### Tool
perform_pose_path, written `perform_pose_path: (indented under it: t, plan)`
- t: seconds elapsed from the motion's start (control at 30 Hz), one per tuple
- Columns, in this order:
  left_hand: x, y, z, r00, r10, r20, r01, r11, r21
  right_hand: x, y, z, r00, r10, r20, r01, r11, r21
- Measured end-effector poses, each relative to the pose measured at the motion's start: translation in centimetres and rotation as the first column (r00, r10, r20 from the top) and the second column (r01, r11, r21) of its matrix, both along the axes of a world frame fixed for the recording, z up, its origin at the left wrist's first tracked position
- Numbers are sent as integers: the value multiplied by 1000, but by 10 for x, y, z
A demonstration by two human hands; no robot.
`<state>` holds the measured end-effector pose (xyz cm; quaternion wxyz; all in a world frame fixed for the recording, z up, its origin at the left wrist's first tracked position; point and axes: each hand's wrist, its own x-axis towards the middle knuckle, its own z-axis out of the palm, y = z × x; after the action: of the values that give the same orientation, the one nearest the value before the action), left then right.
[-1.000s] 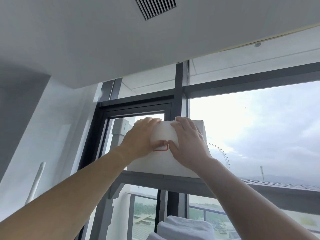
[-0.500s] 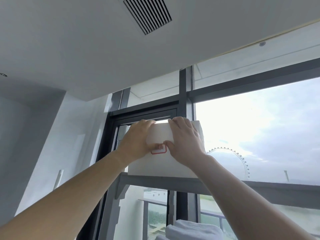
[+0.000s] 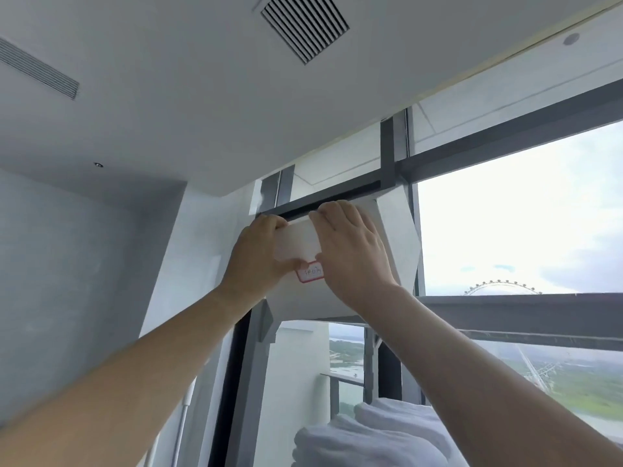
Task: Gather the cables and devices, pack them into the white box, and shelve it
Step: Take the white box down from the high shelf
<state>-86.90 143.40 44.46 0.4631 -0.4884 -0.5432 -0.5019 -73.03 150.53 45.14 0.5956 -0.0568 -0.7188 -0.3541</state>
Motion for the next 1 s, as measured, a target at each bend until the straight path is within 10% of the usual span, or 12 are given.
perform_pose_path:
  t: [1.0]
  plan:
    - [69,-186,-109,989,-29,-147,-5,974,-228,62,-169,-108,997,32,69,-11,958,-285]
